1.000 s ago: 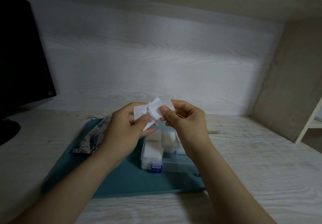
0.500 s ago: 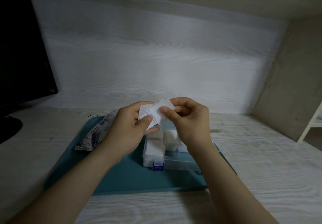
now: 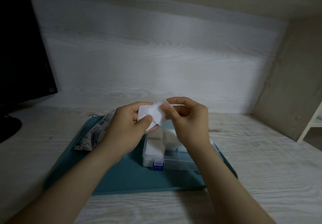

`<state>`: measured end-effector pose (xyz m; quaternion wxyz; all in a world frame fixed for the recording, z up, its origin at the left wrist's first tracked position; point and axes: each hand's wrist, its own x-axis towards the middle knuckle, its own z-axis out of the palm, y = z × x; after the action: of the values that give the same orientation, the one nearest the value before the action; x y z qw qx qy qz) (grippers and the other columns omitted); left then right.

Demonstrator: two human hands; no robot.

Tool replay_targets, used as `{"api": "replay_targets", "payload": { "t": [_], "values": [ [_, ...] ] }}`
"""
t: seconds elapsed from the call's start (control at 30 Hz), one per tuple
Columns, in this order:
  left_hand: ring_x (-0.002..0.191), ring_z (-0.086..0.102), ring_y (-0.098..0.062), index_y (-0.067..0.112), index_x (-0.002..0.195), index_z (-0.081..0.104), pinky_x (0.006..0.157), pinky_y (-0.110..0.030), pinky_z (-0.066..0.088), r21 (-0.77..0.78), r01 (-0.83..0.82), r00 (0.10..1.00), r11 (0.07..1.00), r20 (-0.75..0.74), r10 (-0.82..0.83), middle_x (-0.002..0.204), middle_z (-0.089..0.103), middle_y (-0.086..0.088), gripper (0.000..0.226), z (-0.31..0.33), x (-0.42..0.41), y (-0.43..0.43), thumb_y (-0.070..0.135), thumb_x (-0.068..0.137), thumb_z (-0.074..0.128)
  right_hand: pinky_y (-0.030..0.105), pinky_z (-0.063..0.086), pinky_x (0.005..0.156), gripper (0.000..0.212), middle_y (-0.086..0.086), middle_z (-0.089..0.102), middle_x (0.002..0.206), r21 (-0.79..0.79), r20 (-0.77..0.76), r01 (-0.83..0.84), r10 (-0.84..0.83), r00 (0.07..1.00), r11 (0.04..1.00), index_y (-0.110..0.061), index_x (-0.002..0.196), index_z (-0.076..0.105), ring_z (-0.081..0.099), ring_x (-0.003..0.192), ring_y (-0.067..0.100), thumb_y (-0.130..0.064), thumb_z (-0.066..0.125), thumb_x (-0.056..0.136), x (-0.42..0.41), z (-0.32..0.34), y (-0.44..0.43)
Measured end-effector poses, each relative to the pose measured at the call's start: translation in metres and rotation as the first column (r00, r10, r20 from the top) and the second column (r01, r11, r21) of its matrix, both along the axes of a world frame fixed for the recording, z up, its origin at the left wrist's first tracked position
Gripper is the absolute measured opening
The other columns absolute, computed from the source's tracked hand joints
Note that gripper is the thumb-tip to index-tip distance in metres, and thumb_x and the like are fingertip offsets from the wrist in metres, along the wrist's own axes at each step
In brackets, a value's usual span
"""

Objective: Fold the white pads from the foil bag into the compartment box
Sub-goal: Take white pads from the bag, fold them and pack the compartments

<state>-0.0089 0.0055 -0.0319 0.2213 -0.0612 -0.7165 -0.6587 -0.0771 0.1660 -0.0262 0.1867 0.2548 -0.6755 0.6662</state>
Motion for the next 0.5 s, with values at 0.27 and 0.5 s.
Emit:
{"api": "replay_targets", "payload": {
  "t": [0.27, 0.5],
  "values": [
    [0.100, 0.079, -0.019, 0.016, 0.122, 0.074, 0.082, -0.029, 0.064, -0.002, -0.007, 1.000, 1.000, 0.014, 0.007, 0.103, 0.082, -0.002, 0.036, 0.001, 0.000, -0.001, -0.009, 0.102, 0.058, 0.033, 0.064, 0.080, 0.007, -0.004, 0.081, 0.086, -0.020, -0.027, 0.024, -0.024, 0.999, 1.000, -0.013, 0.096, 0.083, 0.077, 0.082, 0.014, -0.012, 0.083, 0.089, -0.007, 0.001, 0.005],
    [0.099, 0.079, -0.018, 0.015, 0.125, 0.073, 0.080, -0.027, 0.064, 0.023, -0.004, 1.000, 1.000, 0.022, 0.004, 0.103, 0.082, 0.000, 0.036, 0.001, -0.001, 0.000, -0.009, 0.102, 0.058, 0.047, 0.063, 0.084, 0.006, -0.007, 0.080, 0.092, 0.012, -0.012, 0.073, -0.073, 0.997, 0.997, -0.022, 0.096, 0.084, 0.075, 0.090, 0.020, -0.019, 0.083, 0.091, -0.012, -0.002, 0.006]
  ]
}}
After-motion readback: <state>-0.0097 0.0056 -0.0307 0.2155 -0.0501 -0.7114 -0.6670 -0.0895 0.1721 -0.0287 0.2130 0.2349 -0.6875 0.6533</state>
